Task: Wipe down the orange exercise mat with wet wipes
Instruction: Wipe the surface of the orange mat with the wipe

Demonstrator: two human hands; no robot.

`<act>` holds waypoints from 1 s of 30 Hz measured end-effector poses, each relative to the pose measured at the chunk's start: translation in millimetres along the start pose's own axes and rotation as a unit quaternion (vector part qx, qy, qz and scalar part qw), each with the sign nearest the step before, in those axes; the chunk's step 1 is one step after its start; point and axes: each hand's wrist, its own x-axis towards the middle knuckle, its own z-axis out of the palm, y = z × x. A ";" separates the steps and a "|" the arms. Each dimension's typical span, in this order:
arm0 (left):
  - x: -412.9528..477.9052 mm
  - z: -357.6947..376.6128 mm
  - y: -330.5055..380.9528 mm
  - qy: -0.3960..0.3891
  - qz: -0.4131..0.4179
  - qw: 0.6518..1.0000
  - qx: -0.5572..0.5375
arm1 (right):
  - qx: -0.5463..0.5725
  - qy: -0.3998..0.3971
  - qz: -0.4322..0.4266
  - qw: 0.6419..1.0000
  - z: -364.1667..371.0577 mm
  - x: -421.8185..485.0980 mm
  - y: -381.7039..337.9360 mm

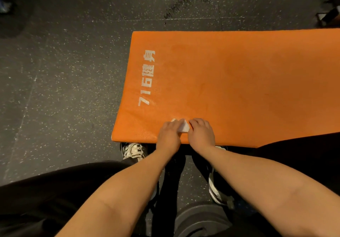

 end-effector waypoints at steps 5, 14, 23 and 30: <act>13.7 -7.6 -20.1 -0.036 0.003 0.990 0.136 | 0.032 -0.002 0.026 0.999 2.8 -4.3 3.0; -3.7 10.4 -5.6 -0.031 -0.004 0.998 0.059 | 0.078 -0.006 0.068 0.995 -3.9 3.7 -2.8; -1.6 -17.0 -25.0 0.036 -0.049 0.998 -0.030 | 0.084 -0.010 -0.047 0.995 0.9 -3.8 -15.6; -12.8 -25.7 -52.7 -0.021 -0.070 0.997 -0.019 | -0.052 -0.083 -0.180 0.979 15.6 5.3 -26.1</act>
